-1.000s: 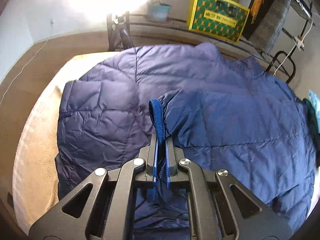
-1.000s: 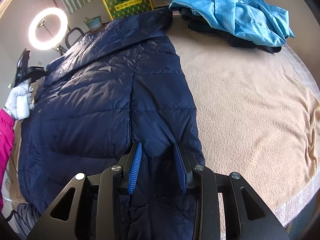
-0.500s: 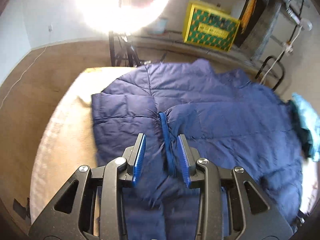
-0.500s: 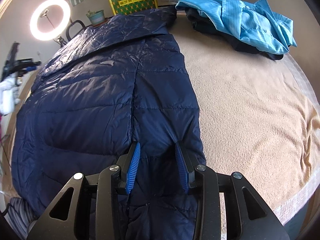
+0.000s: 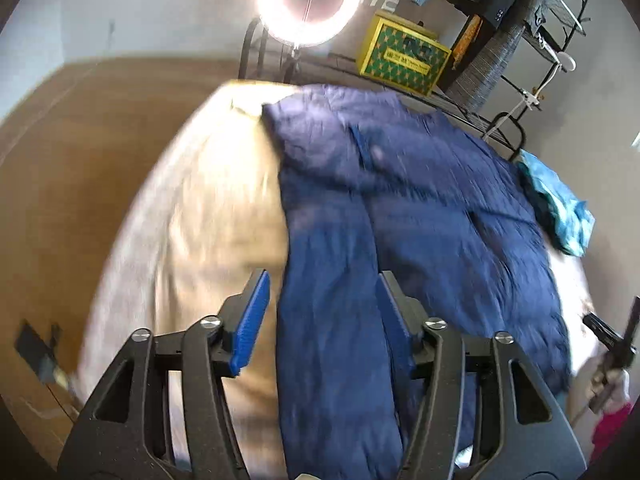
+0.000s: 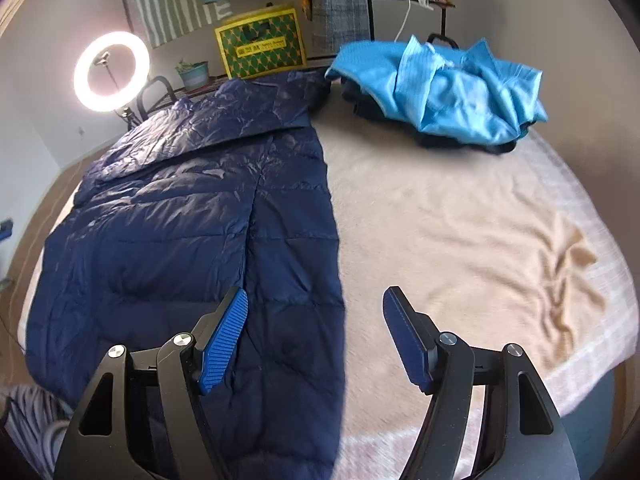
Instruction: Fold large clothes
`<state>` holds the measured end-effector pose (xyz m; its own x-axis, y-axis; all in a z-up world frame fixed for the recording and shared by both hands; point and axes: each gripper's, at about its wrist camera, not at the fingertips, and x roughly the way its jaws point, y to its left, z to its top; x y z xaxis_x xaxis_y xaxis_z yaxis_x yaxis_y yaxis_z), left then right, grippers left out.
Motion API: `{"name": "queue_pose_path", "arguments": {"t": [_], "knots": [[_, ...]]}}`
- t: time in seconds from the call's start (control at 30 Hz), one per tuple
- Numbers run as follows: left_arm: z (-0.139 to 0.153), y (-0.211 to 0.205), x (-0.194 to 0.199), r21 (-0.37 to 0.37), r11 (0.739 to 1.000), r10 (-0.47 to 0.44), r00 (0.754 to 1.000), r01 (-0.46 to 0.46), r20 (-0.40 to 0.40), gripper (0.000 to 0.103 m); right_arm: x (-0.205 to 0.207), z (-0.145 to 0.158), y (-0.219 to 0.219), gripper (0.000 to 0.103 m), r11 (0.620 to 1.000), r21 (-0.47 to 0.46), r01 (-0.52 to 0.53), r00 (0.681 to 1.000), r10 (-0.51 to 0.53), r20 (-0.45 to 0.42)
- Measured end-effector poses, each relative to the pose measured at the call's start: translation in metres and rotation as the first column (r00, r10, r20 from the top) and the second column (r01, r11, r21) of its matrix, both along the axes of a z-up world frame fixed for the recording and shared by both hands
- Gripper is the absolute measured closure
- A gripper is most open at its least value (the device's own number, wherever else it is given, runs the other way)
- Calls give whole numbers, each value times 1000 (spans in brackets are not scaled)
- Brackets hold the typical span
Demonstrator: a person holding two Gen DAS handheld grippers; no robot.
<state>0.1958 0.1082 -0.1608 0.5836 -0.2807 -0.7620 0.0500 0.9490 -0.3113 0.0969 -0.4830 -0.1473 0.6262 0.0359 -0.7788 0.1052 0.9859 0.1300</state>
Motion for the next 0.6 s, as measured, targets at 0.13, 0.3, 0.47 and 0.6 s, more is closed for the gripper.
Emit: {"name": "queue_pose_path", "arguments": {"t": [0.13, 0.3, 0.47, 0.6], "knots": [[-24, 9, -45, -90, 996, 3, 998, -9, -66, 43, -18, 3, -16, 33, 997, 71, -24, 1000, 25, -9], [-60, 21, -85, -207, 977, 24, 989, -55, -146, 42, -36, -15, -31, 33, 988, 148, -40, 996, 51, -68], [-84, 22, -92, -268, 959, 34, 980, -87, -195, 42, -47, -37, -40, 33, 971, 235, -45, 991, 73, -113], [-98, 14, -97, -317, 945, 10, 975, -81, -221, 42, -51, -47, -43, 33, 947, 320, -33, 990, 74, -117]]}}
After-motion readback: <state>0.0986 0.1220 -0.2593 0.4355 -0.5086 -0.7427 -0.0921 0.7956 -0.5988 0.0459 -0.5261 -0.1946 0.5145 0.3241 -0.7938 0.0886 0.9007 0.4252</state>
